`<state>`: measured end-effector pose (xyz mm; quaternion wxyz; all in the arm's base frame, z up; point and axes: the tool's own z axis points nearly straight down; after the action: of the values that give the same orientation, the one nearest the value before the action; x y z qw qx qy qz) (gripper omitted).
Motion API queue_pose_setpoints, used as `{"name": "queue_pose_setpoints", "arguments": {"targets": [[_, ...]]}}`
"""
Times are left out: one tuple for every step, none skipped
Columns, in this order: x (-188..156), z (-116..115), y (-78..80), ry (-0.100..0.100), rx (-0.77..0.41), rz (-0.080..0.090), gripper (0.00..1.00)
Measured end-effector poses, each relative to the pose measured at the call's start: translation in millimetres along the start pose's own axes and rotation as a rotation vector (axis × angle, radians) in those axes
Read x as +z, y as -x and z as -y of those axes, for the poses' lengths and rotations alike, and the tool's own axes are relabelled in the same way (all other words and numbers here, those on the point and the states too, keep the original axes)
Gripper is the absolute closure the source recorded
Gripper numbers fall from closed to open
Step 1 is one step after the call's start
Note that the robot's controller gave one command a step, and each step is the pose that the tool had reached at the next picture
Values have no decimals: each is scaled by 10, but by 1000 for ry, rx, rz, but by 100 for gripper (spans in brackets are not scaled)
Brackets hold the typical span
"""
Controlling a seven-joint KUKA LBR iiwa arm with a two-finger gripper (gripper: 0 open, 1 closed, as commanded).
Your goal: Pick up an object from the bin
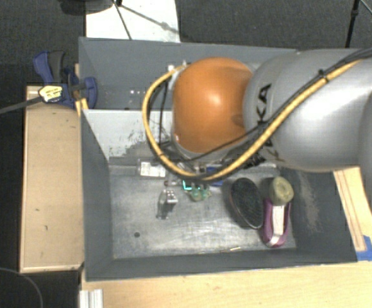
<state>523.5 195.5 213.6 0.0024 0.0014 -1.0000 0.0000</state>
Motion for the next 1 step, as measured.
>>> {"name": "queue_pose_setpoints", "arguments": {"targets": [[912, 623, -121, -4, 9, -2, 0]]}}
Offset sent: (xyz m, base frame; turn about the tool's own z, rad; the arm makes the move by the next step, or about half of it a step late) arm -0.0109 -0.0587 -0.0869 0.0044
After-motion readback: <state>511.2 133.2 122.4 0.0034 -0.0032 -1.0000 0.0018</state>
